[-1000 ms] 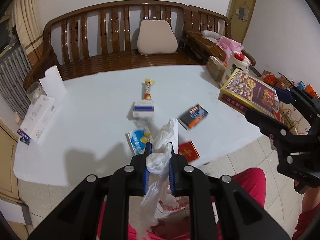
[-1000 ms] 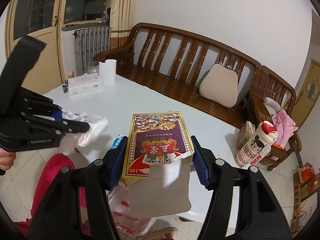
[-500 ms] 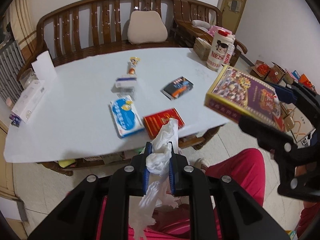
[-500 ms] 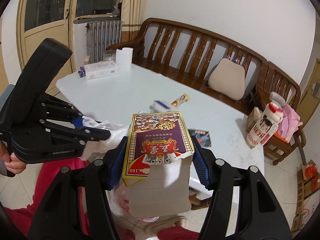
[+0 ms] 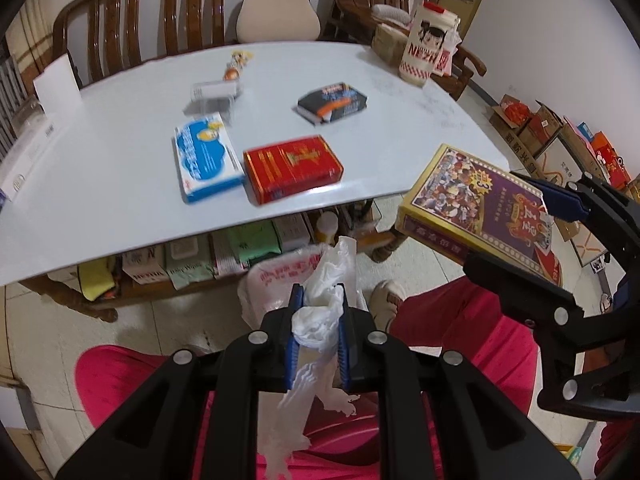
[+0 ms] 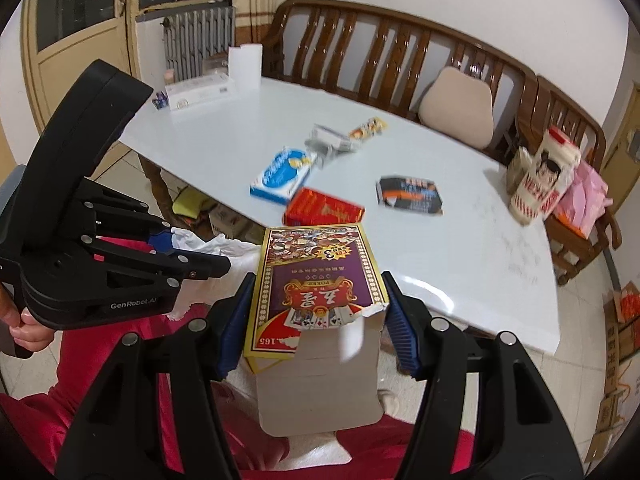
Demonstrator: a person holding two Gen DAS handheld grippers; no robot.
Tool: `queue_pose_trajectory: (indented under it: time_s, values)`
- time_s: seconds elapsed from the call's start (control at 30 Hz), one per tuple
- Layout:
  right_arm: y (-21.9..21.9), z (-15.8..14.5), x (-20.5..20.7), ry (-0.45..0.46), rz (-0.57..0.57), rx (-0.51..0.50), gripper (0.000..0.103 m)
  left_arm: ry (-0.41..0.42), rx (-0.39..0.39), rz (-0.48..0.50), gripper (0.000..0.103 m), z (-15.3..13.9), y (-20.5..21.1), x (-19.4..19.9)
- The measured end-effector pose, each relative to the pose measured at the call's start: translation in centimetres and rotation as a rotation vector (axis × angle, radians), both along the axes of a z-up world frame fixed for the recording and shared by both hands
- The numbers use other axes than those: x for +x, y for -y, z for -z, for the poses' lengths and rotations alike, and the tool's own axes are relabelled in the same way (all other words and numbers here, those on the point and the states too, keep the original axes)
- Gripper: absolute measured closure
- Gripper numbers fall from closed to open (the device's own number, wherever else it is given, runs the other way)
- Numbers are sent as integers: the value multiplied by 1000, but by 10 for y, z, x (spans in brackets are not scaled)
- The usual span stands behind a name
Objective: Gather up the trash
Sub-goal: 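Lift and carry the tissue with left tool while right tool carries the box to the bag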
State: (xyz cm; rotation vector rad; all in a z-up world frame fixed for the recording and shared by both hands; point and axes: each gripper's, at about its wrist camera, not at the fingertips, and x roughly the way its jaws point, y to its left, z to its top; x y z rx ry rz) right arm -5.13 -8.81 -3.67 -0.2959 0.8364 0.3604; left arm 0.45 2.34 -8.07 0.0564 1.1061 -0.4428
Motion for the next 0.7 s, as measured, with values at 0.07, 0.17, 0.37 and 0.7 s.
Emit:
queue_pose_trajectory:
  time_s: [0.07,0.17,0.37,0.7]
  values:
    - [3,9,0,-17,15,-2,43,-13,-1,0,87,8,2,0]
    - [4,21,0,-32,26,-10,43,-20,8,-2,87,18,3,-1]
    - [10,46,5,-90,48,7,43,-41,18,-19,87,37,4,2]
    - [17,93,22,-179,94,40,43,-87,16,-67,87,78,3,15]
